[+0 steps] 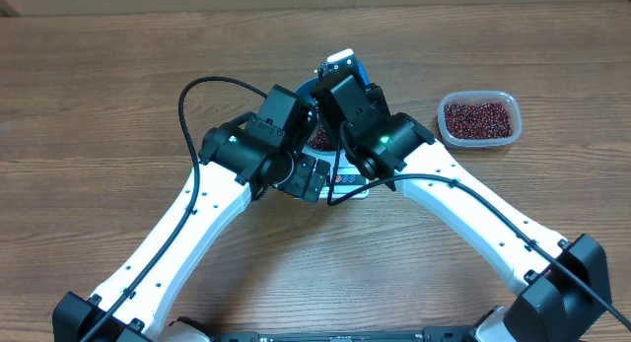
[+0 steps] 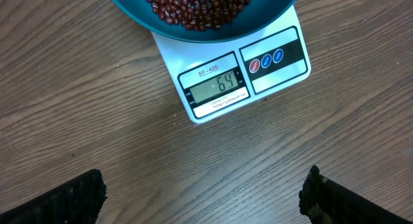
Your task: Scoop item into bowl and weigh 150g on scale
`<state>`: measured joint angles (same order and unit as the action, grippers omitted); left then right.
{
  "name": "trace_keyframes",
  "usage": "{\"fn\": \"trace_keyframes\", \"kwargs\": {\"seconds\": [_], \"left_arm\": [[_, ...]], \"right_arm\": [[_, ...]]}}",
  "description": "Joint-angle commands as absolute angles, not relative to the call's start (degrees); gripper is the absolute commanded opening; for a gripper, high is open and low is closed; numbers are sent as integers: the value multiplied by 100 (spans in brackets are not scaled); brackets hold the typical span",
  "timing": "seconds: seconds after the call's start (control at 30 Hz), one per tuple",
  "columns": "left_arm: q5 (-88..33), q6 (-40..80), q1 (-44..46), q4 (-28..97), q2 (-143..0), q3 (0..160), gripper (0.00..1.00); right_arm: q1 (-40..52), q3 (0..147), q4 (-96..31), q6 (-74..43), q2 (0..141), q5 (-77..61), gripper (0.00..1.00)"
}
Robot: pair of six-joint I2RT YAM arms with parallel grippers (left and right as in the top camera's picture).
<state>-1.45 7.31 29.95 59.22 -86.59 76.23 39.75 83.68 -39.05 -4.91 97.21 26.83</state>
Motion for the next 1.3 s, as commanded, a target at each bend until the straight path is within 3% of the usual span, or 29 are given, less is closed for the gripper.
{"fn": "trace_keyframes", "kwargs": {"seconds": [0.0, 1.27], "left_arm": [[-257, 639, 3044, 5830, -8656, 7703, 100], [-259, 642, 3044, 5824, -8656, 7703, 100]], "right_arm": [[4136, 8602, -3859, -445, 9478, 2178, 4], [1667, 8602, -4410, -419, 8252, -1772, 4]]}}
